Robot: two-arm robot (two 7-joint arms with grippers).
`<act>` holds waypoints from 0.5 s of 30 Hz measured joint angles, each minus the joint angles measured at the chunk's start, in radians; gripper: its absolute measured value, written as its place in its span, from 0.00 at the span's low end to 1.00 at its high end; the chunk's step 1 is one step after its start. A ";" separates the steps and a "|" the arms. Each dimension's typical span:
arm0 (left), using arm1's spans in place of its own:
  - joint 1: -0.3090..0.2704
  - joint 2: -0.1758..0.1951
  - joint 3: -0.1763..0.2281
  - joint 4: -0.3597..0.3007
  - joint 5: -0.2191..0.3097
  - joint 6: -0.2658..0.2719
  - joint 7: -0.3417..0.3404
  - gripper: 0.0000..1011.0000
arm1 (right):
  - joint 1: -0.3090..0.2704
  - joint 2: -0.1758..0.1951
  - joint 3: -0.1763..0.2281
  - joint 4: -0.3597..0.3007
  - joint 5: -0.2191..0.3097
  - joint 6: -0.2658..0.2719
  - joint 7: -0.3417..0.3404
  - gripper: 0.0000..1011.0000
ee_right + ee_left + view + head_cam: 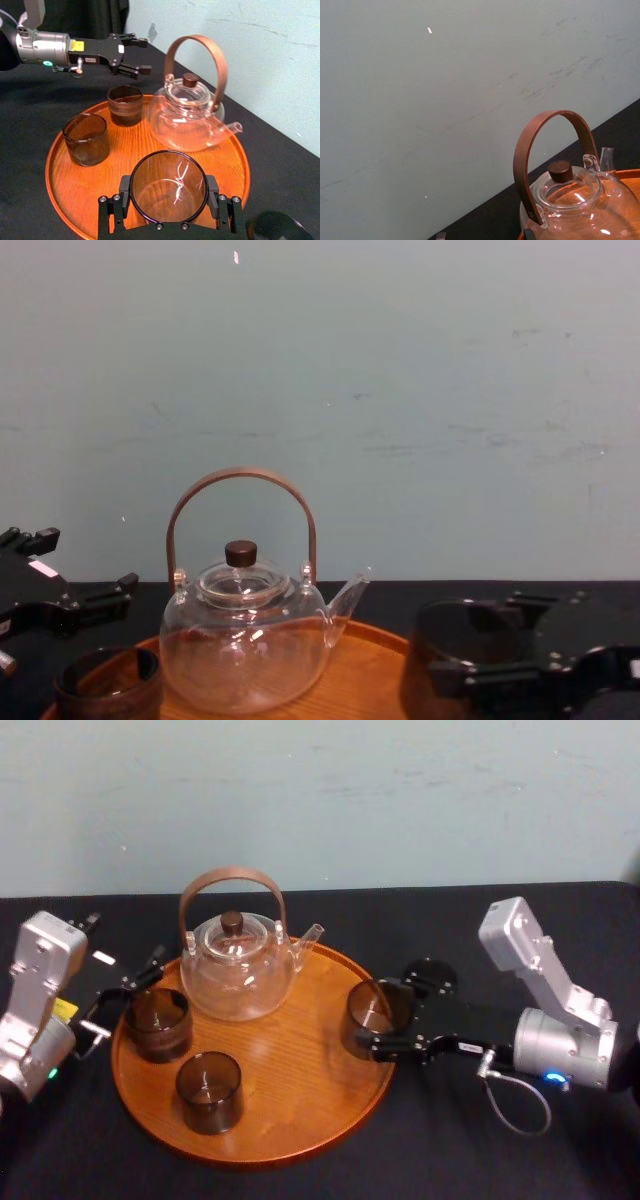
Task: Pick up the glass from the table and place it on the tray.
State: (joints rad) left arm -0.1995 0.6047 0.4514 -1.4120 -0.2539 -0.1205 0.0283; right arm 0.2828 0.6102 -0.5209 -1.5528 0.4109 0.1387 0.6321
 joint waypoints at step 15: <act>0.000 0.000 0.000 0.000 0.000 0.000 0.000 0.99 | 0.043 -0.068 -0.063 0.051 -0.011 -0.032 0.010 0.89</act>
State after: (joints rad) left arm -0.1995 0.6047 0.4514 -1.4120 -0.2539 -0.1205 0.0283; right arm 0.3261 0.5423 -0.5835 -1.5015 0.4003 0.1070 0.6418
